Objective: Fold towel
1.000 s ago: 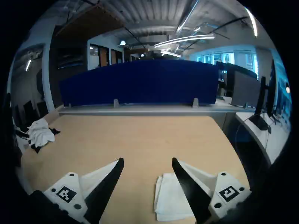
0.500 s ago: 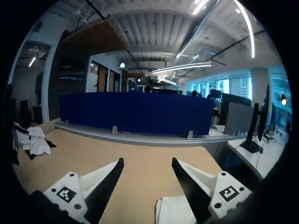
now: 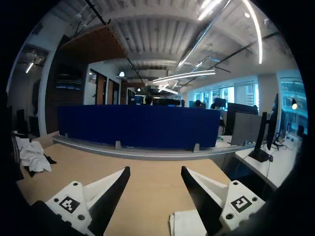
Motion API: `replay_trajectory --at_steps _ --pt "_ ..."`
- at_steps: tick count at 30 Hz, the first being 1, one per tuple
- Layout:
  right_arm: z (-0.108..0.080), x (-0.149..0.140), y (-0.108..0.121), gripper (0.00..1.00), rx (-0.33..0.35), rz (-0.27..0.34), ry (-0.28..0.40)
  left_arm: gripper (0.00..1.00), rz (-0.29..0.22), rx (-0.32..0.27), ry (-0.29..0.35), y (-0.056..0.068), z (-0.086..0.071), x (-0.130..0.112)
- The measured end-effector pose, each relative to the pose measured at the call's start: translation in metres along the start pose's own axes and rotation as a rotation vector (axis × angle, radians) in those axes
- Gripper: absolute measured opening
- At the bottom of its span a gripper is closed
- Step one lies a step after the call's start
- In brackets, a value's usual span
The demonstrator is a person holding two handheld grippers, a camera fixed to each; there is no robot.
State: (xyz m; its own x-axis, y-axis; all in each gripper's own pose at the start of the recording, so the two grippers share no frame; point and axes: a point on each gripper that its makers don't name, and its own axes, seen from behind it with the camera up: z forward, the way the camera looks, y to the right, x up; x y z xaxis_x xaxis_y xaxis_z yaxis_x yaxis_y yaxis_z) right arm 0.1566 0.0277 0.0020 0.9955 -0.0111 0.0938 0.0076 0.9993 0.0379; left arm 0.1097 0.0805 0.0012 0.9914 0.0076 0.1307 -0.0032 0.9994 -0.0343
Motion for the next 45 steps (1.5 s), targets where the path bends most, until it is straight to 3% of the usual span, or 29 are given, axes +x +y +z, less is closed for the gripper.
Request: replay_trajectory --at_steps 12,21,29,33,45 --pt "0.0 0.01 -0.03 1.0 -0.003 -0.002 0.009 0.91 0.023 -0.007 0.032 -0.009 0.006 -0.005" --pt "-0.001 0.017 -0.042 1.0 0.0 -0.002 0.019 0.91 0.053 -0.011 0.068 -0.006 0.009 -0.017" --pt "0.0 0.023 -0.044 1.0 0.002 0.037 0.04 0.91 0.106 0.013 0.111 -0.002 0.01 -0.037" --pt "0.003 0.023 -0.048 1.0 0.004 0.042 0.043 0.91 0.103 0.016 0.128 0.0 0.009 -0.05" --pt "0.011 0.003 -0.068 1.0 0.015 0.004 0.038 0.91 0.079 0.036 0.165 -0.027 0.011 -0.095"
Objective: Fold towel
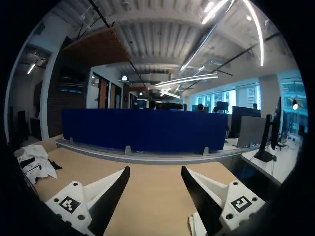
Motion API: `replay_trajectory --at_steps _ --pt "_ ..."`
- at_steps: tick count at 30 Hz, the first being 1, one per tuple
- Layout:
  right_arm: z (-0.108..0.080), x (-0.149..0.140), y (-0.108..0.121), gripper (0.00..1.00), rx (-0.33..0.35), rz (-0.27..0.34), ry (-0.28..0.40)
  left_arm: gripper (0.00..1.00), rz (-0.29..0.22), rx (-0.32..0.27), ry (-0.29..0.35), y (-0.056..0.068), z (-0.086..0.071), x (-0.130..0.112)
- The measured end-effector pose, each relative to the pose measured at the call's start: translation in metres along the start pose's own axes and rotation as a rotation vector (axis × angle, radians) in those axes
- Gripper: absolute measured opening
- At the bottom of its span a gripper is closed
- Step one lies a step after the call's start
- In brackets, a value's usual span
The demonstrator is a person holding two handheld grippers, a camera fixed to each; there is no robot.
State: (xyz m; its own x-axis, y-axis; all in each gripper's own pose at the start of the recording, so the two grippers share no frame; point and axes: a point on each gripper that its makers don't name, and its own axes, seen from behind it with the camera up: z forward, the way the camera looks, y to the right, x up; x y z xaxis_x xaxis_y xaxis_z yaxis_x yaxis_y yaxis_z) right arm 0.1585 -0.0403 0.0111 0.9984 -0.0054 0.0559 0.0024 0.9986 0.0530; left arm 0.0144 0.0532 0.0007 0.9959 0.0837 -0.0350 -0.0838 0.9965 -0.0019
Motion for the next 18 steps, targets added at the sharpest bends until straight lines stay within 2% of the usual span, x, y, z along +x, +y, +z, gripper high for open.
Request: replay_trajectory --at_steps 12,18 --pt "0.005 -0.027 -0.022 1.0 0.021 -0.019 0.004 0.9 -0.048 0.025 0.013 -0.023 0.0 -0.045" --pt "0.006 -0.028 -0.024 1.0 0.021 -0.027 0.007 0.91 -0.043 0.04 0.016 -0.031 -0.001 -0.055"
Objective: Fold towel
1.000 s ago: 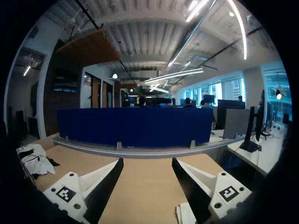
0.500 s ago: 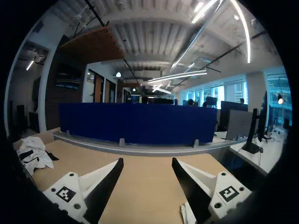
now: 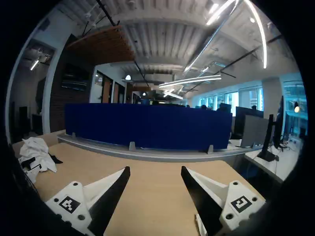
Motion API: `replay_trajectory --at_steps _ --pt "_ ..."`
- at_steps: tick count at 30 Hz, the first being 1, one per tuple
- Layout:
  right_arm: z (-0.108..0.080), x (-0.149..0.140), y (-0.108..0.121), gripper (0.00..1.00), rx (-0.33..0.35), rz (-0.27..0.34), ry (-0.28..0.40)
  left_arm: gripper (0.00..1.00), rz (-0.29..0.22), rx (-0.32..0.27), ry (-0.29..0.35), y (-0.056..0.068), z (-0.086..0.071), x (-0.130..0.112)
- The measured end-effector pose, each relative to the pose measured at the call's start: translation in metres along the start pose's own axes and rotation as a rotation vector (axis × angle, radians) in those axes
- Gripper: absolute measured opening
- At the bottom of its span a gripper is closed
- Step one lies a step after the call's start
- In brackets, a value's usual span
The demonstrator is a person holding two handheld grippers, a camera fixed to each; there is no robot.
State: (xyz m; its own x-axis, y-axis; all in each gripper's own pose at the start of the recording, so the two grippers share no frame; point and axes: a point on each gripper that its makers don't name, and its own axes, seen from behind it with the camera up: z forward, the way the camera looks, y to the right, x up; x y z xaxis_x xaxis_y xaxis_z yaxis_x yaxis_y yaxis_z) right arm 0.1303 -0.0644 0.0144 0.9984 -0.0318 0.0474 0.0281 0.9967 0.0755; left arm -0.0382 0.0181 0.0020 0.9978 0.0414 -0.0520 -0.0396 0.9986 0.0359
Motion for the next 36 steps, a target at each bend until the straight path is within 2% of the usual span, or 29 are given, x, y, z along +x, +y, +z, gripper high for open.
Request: replay_trajectory --at_steps 6,27,36 --pt "0.0 -0.001 0.001 1.0 0.0 0.001 0.003 0.91 -0.037 0.003 -0.005 -0.003 0.002 -0.003" --pt "0.006 0.006 0.021 1.0 0.007 0.0 0.04 0.91 -0.038 0.002 -0.02 -0.005 0.006 -0.008" --pt "0.005 -0.016 0.034 1.0 0.015 0.073 0.056 0.91 -0.038 0.002 -0.02 -0.006 0.006 -0.008"
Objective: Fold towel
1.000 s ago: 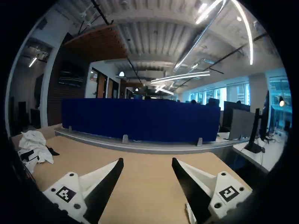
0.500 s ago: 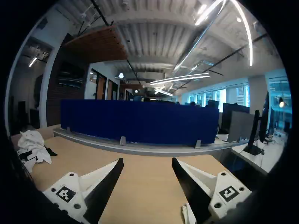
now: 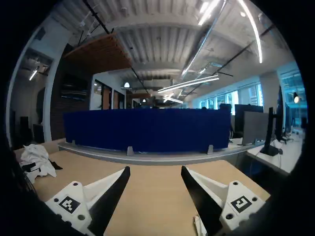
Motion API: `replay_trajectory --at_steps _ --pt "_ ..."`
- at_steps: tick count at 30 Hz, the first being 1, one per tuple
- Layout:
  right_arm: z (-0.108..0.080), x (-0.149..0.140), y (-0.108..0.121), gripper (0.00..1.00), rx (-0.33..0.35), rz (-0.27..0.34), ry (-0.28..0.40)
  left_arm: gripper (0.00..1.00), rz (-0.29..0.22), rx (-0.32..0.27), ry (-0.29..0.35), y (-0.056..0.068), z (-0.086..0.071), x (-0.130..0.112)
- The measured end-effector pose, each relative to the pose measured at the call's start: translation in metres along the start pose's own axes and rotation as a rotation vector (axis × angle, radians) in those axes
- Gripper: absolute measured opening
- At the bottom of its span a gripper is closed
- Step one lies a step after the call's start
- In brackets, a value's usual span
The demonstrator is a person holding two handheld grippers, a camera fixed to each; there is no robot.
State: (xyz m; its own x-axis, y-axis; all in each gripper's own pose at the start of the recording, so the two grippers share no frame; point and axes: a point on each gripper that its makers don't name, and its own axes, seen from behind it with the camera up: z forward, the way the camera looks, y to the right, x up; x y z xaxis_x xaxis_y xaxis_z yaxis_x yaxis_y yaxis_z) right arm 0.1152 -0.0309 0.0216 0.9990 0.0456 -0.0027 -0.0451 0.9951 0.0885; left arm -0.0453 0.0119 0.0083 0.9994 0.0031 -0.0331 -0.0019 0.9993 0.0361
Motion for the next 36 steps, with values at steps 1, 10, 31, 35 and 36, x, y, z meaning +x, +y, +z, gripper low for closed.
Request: replay_trajectory --at_steps 1,10,31,35,36 --pt "0.0 -0.004 0.003 1.0 -0.002 0.008 0.0 0.91 0.0 0.0 0.0 0.0 0.0 0.0" --pt "-0.006 -0.042 0.028 1.0 -0.038 0.069 -0.005 0.91 0.0 0.0 0.0 -0.001 -0.001 0.0" --pt "-0.016 -0.114 0.033 0.99 -0.06 0.121 -0.01 0.91 0.0 0.0 0.0 -0.001 -0.001 0.0" --pt "-0.016 -0.12 0.034 1.0 -0.064 0.123 -0.006 0.91 0.0 0.0 0.0 -0.001 -0.001 0.0" --pt "-0.016 -0.12 0.034 0.99 -0.064 0.124 -0.005 0.91 0.0 0.0 0.0 -0.001 -0.001 0.0"
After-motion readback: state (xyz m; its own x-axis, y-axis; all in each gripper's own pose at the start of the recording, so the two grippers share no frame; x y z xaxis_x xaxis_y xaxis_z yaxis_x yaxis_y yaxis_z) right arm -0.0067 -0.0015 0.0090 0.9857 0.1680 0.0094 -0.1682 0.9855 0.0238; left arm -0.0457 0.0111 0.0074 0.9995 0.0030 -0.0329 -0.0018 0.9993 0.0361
